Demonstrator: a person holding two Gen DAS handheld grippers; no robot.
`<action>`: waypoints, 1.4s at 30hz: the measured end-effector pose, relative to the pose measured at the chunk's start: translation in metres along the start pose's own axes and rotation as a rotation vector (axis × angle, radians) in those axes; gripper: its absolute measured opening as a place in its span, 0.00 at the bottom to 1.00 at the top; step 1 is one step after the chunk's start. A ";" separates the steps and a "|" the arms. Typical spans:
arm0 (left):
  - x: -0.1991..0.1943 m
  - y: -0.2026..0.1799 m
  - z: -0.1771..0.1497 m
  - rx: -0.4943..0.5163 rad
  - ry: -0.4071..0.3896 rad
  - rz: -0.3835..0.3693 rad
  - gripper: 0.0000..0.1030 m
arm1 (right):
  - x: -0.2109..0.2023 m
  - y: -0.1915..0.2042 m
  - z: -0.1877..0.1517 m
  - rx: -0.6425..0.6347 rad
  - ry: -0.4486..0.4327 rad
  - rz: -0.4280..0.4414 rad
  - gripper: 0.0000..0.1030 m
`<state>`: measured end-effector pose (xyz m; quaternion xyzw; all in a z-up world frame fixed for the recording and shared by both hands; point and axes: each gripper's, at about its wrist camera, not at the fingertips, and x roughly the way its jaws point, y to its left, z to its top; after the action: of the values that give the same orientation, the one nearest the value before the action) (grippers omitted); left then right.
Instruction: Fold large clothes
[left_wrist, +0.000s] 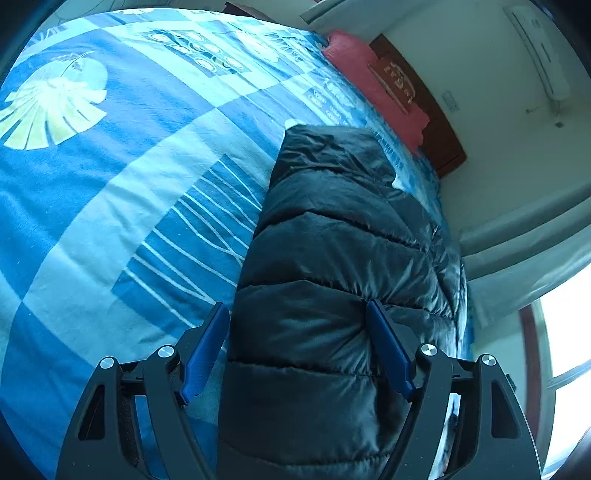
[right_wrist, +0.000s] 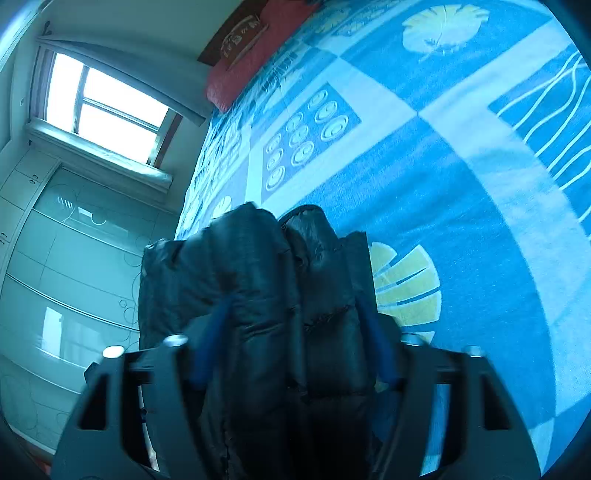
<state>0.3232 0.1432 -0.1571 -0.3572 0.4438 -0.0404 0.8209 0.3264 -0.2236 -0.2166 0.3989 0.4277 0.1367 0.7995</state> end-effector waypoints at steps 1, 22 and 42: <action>0.002 -0.002 -0.002 0.011 -0.001 0.015 0.70 | 0.001 -0.002 0.000 -0.001 -0.001 -0.002 0.50; -0.011 -0.008 0.001 0.066 0.003 0.073 0.73 | -0.011 -0.014 -0.009 0.082 -0.011 0.085 0.62; -0.130 -0.062 -0.111 0.441 -0.193 0.316 0.78 | -0.129 0.087 -0.131 -0.384 -0.171 -0.404 0.79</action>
<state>0.1766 0.0860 -0.0665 -0.0985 0.3942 0.0264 0.9133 0.1560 -0.1717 -0.1183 0.1570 0.3960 0.0192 0.9045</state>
